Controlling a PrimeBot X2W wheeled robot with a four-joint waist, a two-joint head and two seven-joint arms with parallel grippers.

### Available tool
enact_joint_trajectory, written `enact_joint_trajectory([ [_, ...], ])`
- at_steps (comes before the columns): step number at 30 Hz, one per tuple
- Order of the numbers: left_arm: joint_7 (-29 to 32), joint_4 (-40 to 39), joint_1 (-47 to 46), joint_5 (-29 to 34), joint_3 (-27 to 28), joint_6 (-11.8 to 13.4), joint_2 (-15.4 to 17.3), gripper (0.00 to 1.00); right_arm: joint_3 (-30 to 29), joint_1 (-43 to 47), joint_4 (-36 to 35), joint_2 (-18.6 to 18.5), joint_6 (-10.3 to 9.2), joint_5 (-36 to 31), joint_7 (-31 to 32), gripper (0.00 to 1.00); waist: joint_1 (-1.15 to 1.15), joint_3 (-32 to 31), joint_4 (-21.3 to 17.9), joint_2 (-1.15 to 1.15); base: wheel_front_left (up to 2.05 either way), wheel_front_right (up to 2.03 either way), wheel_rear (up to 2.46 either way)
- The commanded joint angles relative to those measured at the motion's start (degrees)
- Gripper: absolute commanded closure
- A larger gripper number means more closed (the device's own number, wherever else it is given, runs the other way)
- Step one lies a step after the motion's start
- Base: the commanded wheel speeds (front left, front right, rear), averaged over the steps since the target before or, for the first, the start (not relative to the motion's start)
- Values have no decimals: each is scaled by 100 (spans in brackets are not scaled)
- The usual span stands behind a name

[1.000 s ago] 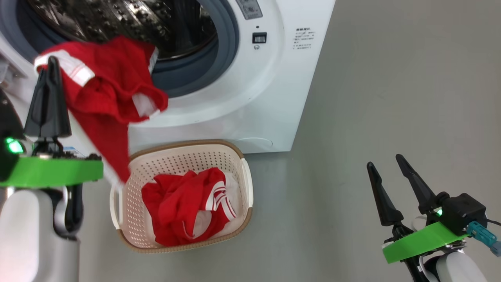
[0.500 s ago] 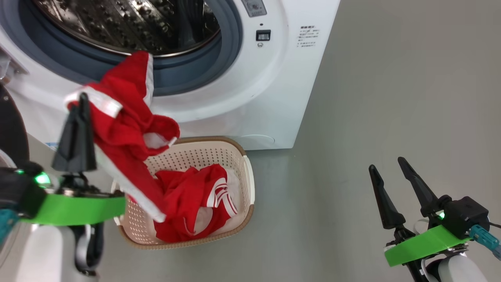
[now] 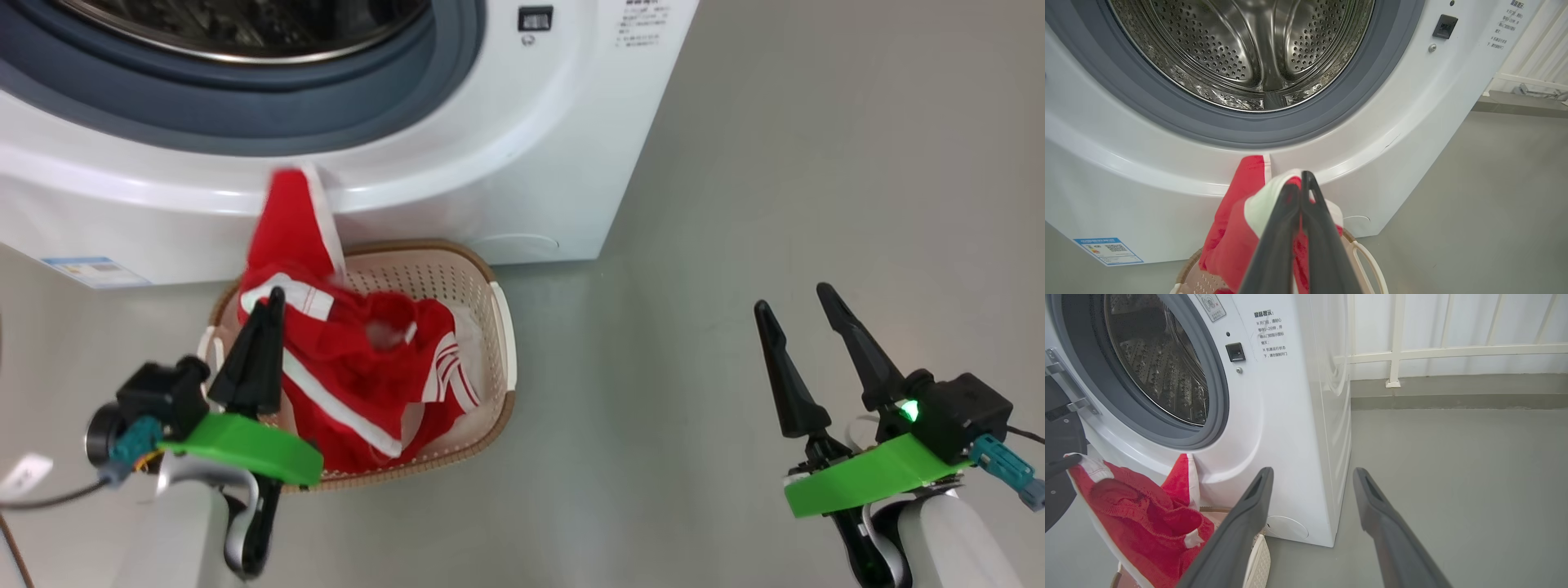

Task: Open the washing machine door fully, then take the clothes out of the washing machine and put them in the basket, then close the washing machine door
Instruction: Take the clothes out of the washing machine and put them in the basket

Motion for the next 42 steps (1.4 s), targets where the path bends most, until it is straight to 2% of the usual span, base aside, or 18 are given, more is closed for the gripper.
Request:
enact_joint_trajectory([
  [1, -67, 44, -275, 29, 179, -15, 117, 100, 154, -95, -162, 23, 9, -91, -27, 0, 0, 207, -94, 0, 0, 0, 0],
  [14, -69, 2006, -1328, -11, -388, -18, 365, 100, 265, -497, -241, 249, 9, -208, -27, 0, 0, 991, -364, 0, 0, 0, 0],
  [24, -70, 3476, -2214, -264, -1100, -18, 629, 100, 548, -772, -222, 360, 9, -263, -27, 0, 0, 1490, -643, 0, 0, 0, 0],
  [28, -70, 3811, -2402, -407, -1306, -18, 651, 100, 620, -857, -227, 396, 9, -269, -27, 0, 0, 1609, -713, 0, 0, 0, 0],
  [33, -59, 4299, -2609, -757, -1944, -18, 633, 100, 662, -905, -233, 431, 9, -291, -27, 0, 0, 1717, -749, 0, 0, 0, 0],
  [38, -55, 4551, -2757, -1189, -2315, -18, 688, 100, 664, -920, -218, 443, 9, -316, -27, 0, 0, 1708, -751, 0, 0, 0, 0],
  [39, -56, 4566, -2774, -1275, -2361, -18, 698, 89, 656, -920, -215, 441, 9, -318, -27, 0, 0, 1698, -741, 0, 0, 0, 0],
  [41, -60, 4577, -2789, -1433, -2454, -18, 714, 58, 641, -918, -206, 432, 9, -321, -27, 0, 0, 1667, -719, 0, 0, 0, 0],
  [42, -62, 4577, -2788, -1520, -2484, -18, 716, 22, 629, -914, -200, 425, 9, -322, -27, 0, 0, 1644, -700, 0, 0, 0, 0],
])
